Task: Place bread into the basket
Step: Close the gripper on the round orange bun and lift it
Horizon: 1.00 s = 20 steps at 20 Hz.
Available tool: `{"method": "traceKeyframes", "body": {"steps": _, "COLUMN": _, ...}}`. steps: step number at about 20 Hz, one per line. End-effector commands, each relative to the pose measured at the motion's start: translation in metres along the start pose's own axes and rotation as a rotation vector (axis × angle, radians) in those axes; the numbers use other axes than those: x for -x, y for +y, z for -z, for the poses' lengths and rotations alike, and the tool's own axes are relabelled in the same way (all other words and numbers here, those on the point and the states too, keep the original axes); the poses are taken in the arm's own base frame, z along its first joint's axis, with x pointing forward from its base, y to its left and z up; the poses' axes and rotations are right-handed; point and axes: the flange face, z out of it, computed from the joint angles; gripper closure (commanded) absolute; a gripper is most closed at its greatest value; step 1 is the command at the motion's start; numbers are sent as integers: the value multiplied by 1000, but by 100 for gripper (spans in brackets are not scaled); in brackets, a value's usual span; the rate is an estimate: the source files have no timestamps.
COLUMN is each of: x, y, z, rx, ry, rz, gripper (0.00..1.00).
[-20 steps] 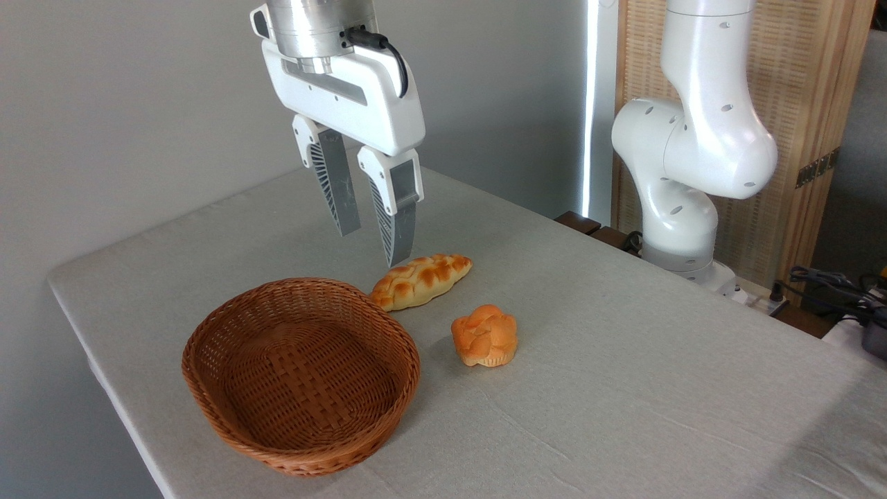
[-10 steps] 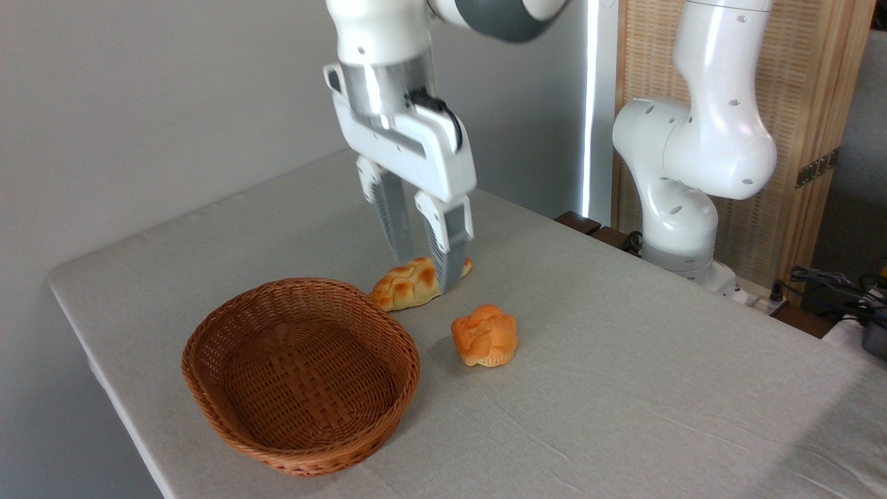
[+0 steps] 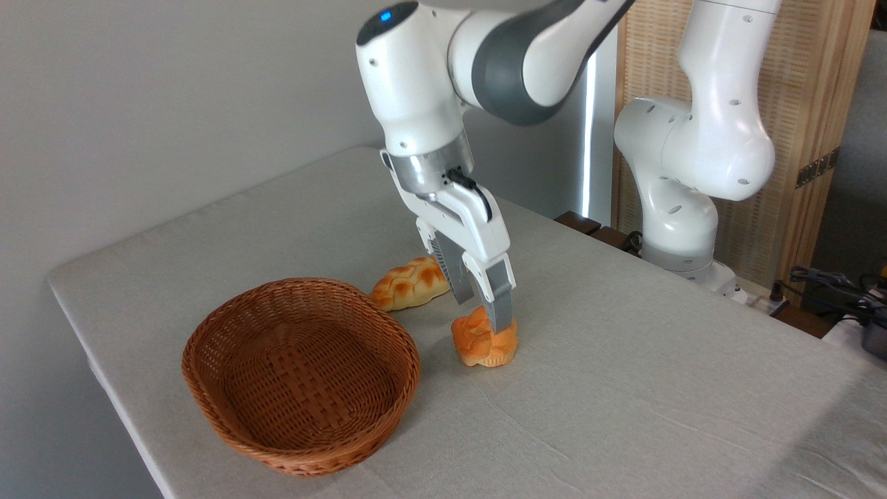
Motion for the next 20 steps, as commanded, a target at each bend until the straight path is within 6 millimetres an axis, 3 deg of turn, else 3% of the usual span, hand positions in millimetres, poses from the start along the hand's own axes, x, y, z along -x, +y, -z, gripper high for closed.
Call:
{"method": "traceKeyframes", "body": {"steps": 1, "x": 5, "y": 3, "z": -12, "rx": -17, "ry": 1, "rz": -16, "gripper": 13}}
{"method": "traceKeyframes", "body": {"steps": 2, "x": 5, "y": 4, "z": -15, "rx": -12, "ry": -3, "rz": -17, "gripper": 18}}
{"method": "traceKeyframes", "body": {"steps": 6, "x": 4, "y": 2, "z": -14, "rx": -30, "ry": 15, "rz": -14, "gripper": 64}}
{"method": "traceKeyframes", "body": {"steps": 8, "x": 4, "y": 1, "z": -13, "rx": -32, "ry": 18, "rz": -13, "gripper": 75}}
{"method": "traceKeyframes", "body": {"steps": 11, "x": 3, "y": 1, "z": -17, "rx": -27, "ry": 10, "rz": -26, "gripper": 77}}
{"method": "traceKeyframes", "body": {"steps": 14, "x": 2, "y": -1, "z": -19, "rx": -25, "ry": 6, "rz": -27, "gripper": 88}}
{"method": "traceKeyframes", "body": {"steps": 20, "x": 2, "y": -2, "z": -15, "rx": -31, "ry": 12, "rz": -26, "gripper": 94}}
